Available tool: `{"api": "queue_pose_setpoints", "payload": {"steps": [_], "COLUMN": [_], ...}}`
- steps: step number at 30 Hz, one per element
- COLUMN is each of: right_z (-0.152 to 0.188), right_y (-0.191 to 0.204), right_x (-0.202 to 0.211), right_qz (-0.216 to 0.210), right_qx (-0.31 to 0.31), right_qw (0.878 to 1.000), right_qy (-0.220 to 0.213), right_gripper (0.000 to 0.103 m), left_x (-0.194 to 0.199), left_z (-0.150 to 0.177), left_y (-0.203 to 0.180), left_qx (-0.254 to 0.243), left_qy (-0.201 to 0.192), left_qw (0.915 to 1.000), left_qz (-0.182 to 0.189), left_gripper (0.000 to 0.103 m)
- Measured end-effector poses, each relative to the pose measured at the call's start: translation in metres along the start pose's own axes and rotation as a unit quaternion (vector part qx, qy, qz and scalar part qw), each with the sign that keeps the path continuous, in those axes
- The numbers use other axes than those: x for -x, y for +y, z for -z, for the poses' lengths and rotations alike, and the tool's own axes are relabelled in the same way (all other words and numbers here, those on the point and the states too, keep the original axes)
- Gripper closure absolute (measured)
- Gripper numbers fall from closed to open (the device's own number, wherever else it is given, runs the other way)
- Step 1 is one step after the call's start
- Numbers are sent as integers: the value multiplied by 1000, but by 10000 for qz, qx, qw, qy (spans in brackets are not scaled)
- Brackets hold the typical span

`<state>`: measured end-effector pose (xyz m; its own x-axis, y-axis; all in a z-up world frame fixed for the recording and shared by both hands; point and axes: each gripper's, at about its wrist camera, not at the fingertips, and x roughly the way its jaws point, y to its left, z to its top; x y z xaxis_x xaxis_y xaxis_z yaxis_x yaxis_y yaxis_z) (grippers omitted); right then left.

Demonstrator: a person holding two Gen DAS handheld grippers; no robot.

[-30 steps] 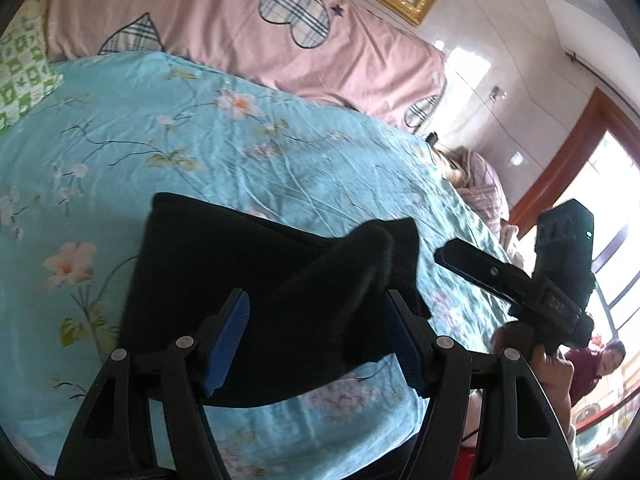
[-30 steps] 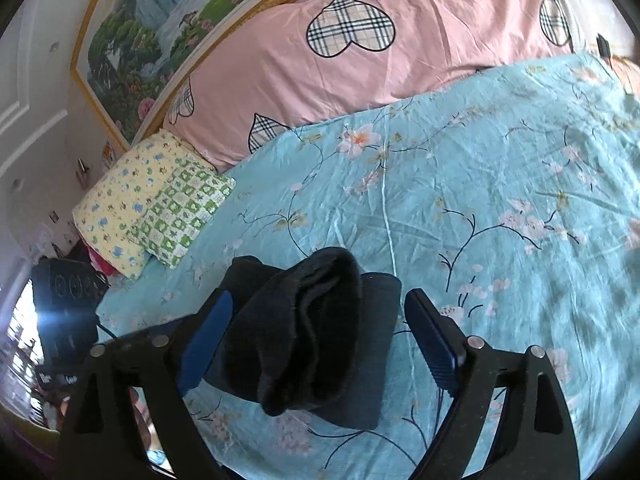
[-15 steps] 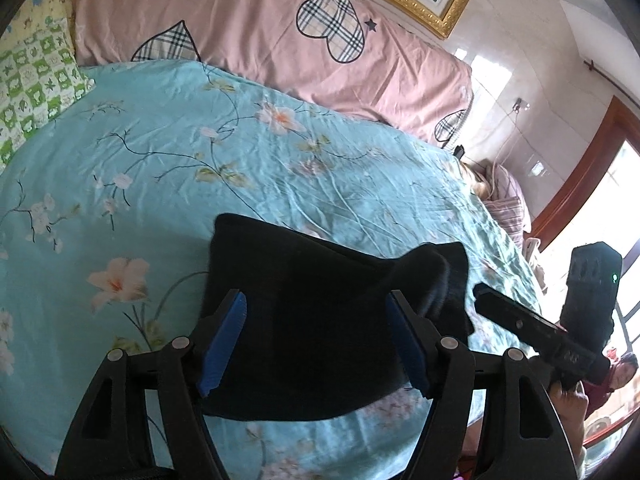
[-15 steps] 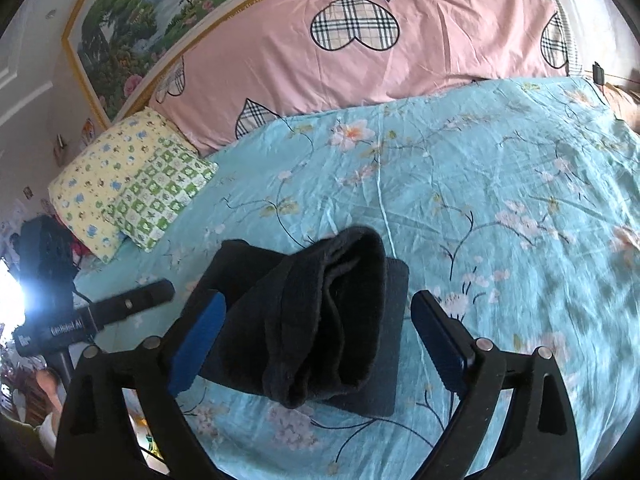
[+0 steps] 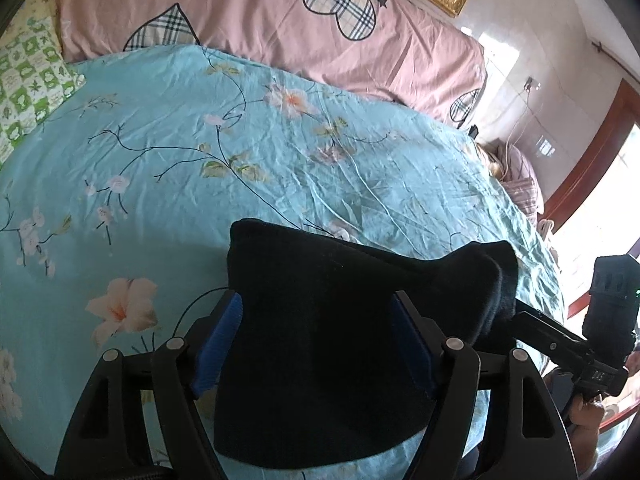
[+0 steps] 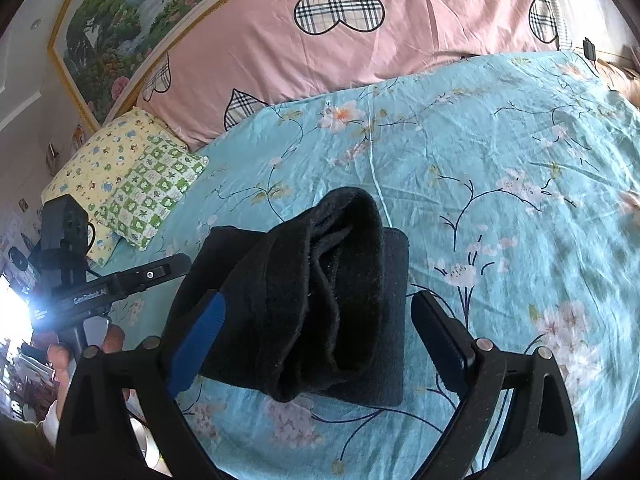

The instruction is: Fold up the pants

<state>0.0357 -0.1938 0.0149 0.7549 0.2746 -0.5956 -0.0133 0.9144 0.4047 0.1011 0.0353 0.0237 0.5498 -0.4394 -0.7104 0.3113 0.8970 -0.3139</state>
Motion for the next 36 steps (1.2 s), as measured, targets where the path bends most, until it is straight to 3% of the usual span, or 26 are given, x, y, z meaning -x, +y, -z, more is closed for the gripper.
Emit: {"api": "queue_pose_setpoints", "payload": {"steps": [19,21,25,28,30,34,36], "right_z": [3,4,5,8,12,15,15], "right_y": [-14,-16,-24,-35,-46,-48,-48], "right_x": [-20,-23,-28,-31,-34,-35,-35], "right_qz": [-130,-193,-365,-406,-588,-703,-743], "right_qx": [-281,-330,-424,-524,-722,-713,-689], "right_qw": [9993,9990,9981,9973,9948,9940,9936], "right_qy": [220,241,262,314,419,447,495], "right_gripper": [9,9,9,16,26,30,31], "left_x": [-33,-38,-48,-52,-53,-53,-52], "left_z": [-7,-7,-10,-11,-11,-8,-7], "left_y": [4,6,20,37,39,32,35], "left_qx": [-3,-12,186,472,480,317,443], "left_qy": [259,291,366,396,403,377,403], "left_qw": [9997,9995,9990,9981,9980,9987,9982], "left_qz": [-50,-105,-199,-11,52,-111,-10], "left_gripper": [23,26,57,68,69,70,64]}}
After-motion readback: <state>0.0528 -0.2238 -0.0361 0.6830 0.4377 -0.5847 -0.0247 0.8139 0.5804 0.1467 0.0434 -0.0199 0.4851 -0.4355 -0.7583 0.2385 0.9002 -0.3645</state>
